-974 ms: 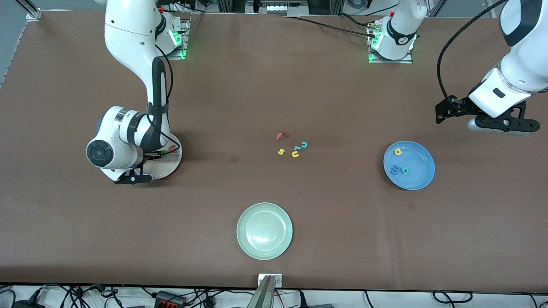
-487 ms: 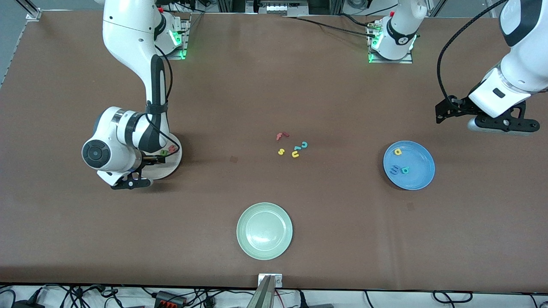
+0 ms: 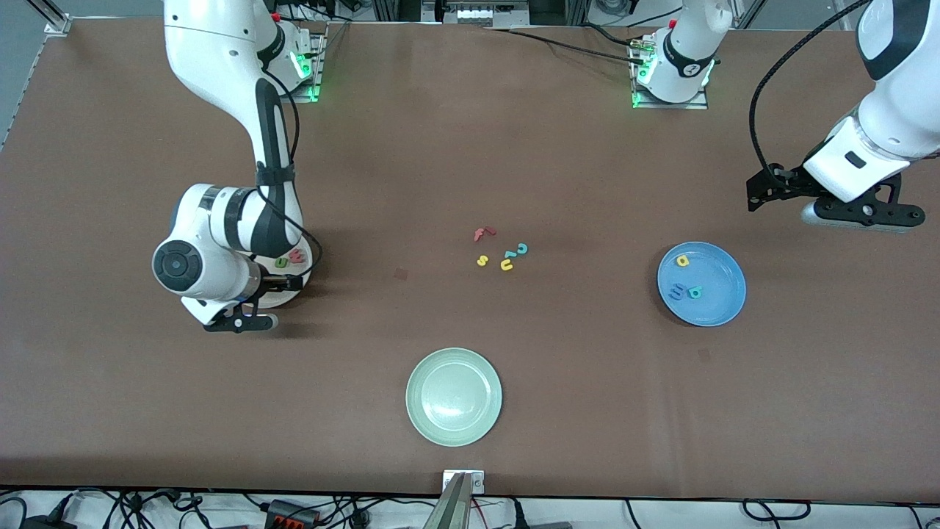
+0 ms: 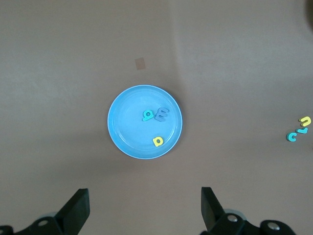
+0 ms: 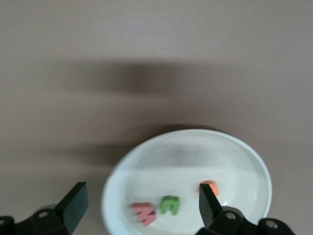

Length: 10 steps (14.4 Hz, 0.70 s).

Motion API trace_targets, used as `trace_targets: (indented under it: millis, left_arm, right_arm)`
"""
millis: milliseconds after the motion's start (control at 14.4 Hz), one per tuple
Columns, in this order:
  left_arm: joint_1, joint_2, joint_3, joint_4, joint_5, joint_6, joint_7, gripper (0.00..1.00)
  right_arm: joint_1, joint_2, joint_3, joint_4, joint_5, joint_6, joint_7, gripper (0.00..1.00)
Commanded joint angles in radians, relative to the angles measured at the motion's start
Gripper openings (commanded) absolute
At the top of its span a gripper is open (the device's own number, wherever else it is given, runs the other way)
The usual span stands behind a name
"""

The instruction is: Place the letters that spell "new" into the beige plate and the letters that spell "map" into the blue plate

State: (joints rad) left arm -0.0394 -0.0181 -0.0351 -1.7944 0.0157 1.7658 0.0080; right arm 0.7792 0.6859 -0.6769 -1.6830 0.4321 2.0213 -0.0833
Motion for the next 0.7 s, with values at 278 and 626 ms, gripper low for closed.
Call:
trace_targets:
  millis: [278,626]
  left_arm:
    - [-0.005,-0.014,0.006,-0.003,-0.023,-0.012,0.006,1.0]
    - [-0.005,-0.014,0.006,-0.003,-0.023,-0.012,0.01,1.0]
  right_arm:
    - [-0.326,-0.227,0.494,-0.001,-0.35,-0.024,0.342,1.0]
    - [-0.437,-0.353,0.532,0.0,-0.469,-0.044,0.333,1.0]
